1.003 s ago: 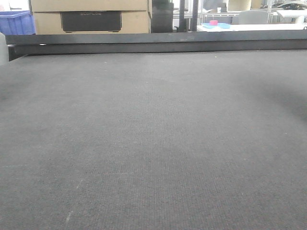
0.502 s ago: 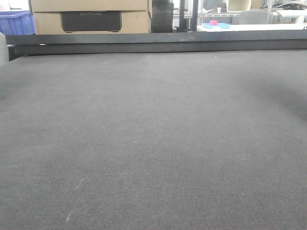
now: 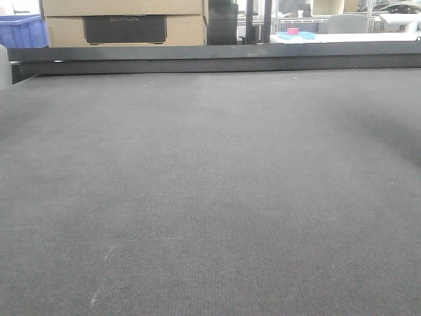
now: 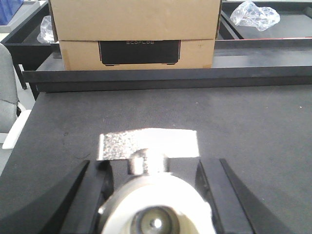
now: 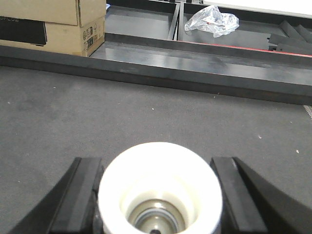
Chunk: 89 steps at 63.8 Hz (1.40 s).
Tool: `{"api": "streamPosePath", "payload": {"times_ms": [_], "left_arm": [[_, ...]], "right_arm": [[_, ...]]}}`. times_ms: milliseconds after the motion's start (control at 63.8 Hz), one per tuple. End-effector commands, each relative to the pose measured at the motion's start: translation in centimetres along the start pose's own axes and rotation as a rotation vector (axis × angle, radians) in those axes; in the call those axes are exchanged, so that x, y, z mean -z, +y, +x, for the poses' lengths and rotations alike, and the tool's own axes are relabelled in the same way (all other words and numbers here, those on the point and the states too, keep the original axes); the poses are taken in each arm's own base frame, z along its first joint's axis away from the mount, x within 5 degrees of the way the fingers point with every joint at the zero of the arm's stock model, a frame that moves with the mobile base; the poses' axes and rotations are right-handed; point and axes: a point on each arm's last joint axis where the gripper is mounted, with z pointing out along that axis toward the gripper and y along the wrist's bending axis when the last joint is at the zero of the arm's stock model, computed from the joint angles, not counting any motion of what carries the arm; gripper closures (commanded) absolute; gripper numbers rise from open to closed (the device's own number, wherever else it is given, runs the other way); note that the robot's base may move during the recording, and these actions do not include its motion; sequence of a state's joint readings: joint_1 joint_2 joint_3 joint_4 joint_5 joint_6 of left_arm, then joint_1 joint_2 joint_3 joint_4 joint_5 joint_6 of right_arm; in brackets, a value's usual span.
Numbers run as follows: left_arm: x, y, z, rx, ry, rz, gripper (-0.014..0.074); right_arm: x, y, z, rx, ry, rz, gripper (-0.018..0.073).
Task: Place valve from conveyor to right shelf box
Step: 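Hold both valves raised while the base turns away from the conveyor, then drive the base toward the steel shelf of blue bins, holding both valves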
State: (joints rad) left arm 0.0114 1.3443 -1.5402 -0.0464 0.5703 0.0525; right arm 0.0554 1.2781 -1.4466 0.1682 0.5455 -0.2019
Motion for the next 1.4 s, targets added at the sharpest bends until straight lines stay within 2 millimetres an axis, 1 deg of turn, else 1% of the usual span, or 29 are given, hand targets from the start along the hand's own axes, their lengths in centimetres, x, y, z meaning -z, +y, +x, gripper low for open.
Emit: {"api": "streamPosePath", "payload": {"times_ms": [0, 674, 1066, 1380], "left_arm": [[0.60, 0.13, -0.99, 0.006, -0.078, -0.006, 0.0708], [0.60, 0.13, -0.99, 0.006, -0.078, -0.006, 0.0708], [0.60, 0.13, -0.99, 0.006, -0.078, -0.006, 0.0708], [0.60, 0.13, -0.99, 0.006, -0.078, -0.006, 0.0708]], "right_arm": [[0.75, -0.23, -1.25, 0.007, -0.105, 0.021, 0.0721], [0.75, -0.23, -1.25, 0.007, -0.105, 0.021, 0.0721], [-0.17, -0.29, -0.86, 0.006, -0.082, 0.020, 0.0721], [-0.17, -0.29, -0.86, 0.006, -0.082, 0.020, 0.0721]]}}
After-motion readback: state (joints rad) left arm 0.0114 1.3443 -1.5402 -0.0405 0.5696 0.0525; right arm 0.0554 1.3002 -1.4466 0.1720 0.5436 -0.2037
